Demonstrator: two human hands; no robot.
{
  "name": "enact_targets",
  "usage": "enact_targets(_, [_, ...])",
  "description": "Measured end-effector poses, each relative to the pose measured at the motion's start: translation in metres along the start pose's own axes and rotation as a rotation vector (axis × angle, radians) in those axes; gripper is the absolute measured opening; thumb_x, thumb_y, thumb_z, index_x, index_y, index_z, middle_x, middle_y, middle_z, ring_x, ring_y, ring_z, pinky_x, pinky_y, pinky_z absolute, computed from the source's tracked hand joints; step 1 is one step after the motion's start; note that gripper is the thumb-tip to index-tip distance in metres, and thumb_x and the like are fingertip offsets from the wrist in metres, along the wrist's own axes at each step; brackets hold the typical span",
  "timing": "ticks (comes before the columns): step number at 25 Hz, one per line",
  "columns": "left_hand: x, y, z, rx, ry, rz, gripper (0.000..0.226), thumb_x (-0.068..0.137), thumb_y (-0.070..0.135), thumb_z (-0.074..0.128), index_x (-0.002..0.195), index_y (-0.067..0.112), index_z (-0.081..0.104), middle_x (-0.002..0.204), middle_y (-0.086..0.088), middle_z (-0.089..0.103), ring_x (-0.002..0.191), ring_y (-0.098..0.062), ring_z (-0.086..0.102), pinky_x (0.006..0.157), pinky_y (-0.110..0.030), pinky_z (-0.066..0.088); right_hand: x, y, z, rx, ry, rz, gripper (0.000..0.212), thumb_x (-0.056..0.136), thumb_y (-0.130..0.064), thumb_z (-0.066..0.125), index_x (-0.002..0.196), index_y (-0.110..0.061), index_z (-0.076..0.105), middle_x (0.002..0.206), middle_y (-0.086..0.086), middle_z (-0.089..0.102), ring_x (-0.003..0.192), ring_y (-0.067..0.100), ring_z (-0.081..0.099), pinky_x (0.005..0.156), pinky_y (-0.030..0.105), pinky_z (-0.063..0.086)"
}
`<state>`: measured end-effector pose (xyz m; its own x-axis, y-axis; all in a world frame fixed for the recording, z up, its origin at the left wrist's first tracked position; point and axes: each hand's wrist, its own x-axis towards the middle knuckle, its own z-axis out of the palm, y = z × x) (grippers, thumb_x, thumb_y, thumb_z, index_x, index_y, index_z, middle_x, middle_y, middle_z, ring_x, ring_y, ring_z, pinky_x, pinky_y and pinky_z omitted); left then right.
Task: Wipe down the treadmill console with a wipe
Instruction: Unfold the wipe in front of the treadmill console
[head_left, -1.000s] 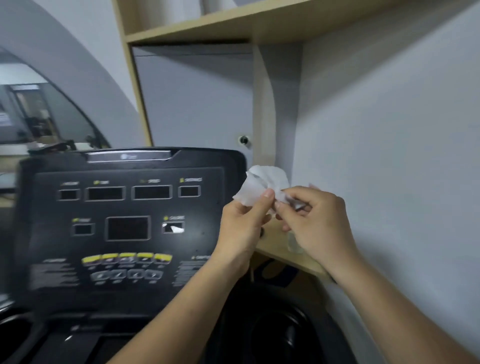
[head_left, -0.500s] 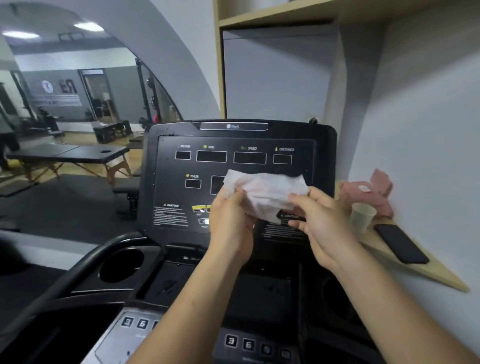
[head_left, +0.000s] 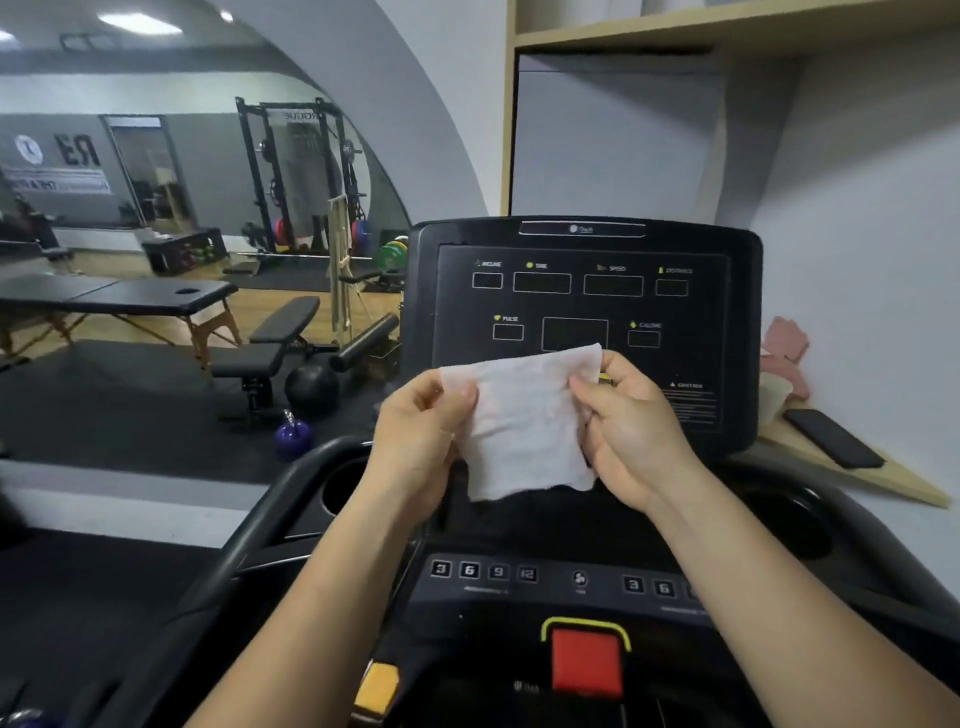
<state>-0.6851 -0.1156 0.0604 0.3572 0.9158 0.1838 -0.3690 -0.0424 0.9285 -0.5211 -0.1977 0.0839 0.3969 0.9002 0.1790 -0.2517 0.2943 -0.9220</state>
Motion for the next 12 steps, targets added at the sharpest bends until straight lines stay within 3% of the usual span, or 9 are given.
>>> enact_targets(2, [-0.008, 0.004, -0.019, 0.097, 0.027, 0.088, 0.033, 0.092, 0.002, 0.062, 0.112, 0.028, 0.056, 0.08, -0.001, 0.075, 0.069, -0.014, 0.069, 0.054, -0.031, 0.054, -0.007, 0.005, 0.011, -0.089, 0.057, -0.03, 0.035, 0.094, 0.001, 0.054, 0.118, -0.024, 0.057, 0.1, 0.013, 0.072, 0.095, 0.031, 0.069, 0.083, 0.046, 0.056])
enact_targets(4, [-0.01, 0.009, -0.035, 0.256, 0.012, 0.175, 0.049, 0.091, 0.003, 0.062, 0.117, 0.044, 0.054, 0.074, -0.001, 0.069, 0.069, -0.016, 0.064, 0.059, -0.038, 0.057, -0.011, 0.006, 0.017, -0.194, 0.062, -0.07, 0.049, 0.093, 0.003, 0.054, 0.118, -0.039, 0.058, 0.101, 0.014, 0.073, 0.099, 0.032, 0.069, 0.087, 0.049, 0.054])
enact_targets(5, [-0.01, 0.011, -0.039, 0.336, -0.022, 0.201, 0.047, 0.092, 0.005, 0.062, 0.115, 0.046, 0.058, 0.075, -0.002, 0.068, 0.071, -0.018, 0.063, 0.065, -0.041, 0.057, -0.012, 0.005, 0.019, -0.246, 0.049, -0.083, 0.047, 0.092, 0.003, 0.054, 0.114, -0.037, 0.063, 0.1, 0.013, 0.073, 0.1, 0.032, 0.068, 0.09, 0.052, 0.053])
enact_targets(7, [-0.009, 0.014, -0.043, 0.446, -0.109, 0.181, 0.031, 0.088, 0.014, 0.07, 0.109, 0.037, 0.07, 0.084, 0.005, 0.071, 0.082, -0.017, 0.066, 0.072, -0.031, 0.057, -0.014, 0.004, 0.021, -0.388, 0.035, -0.081, 0.032, 0.088, -0.003, 0.062, 0.103, -0.029, 0.072, 0.103, 0.006, 0.073, 0.104, 0.027, 0.066, 0.096, 0.053, 0.05])
enact_targets(10, [-0.006, 0.014, -0.039, 0.726, -0.183, 0.159, 0.035, 0.072, 0.026, 0.088, 0.104, 0.027, 0.072, 0.086, 0.017, 0.067, 0.081, -0.003, 0.064, 0.073, -0.011, 0.047, -0.011, 0.005, 0.019, -0.836, 0.012, -0.139, 0.032, 0.079, -0.014, 0.075, 0.108, -0.027, 0.07, 0.114, -0.007, 0.067, 0.108, 0.01, 0.059, 0.096, 0.028, 0.047])
enact_targets(12, [0.003, 0.016, -0.03, 0.913, -0.12, 0.283, 0.022, 0.077, 0.024, 0.084, 0.096, 0.027, 0.074, 0.081, 0.021, 0.061, 0.08, -0.005, 0.062, 0.065, -0.004, 0.04, -0.004, 0.004, 0.016, -1.15, 0.04, -0.255, 0.02, 0.08, -0.02, 0.076, 0.099, -0.026, 0.073, 0.106, -0.007, 0.067, 0.097, 0.007, 0.058, 0.079, 0.012, 0.039])
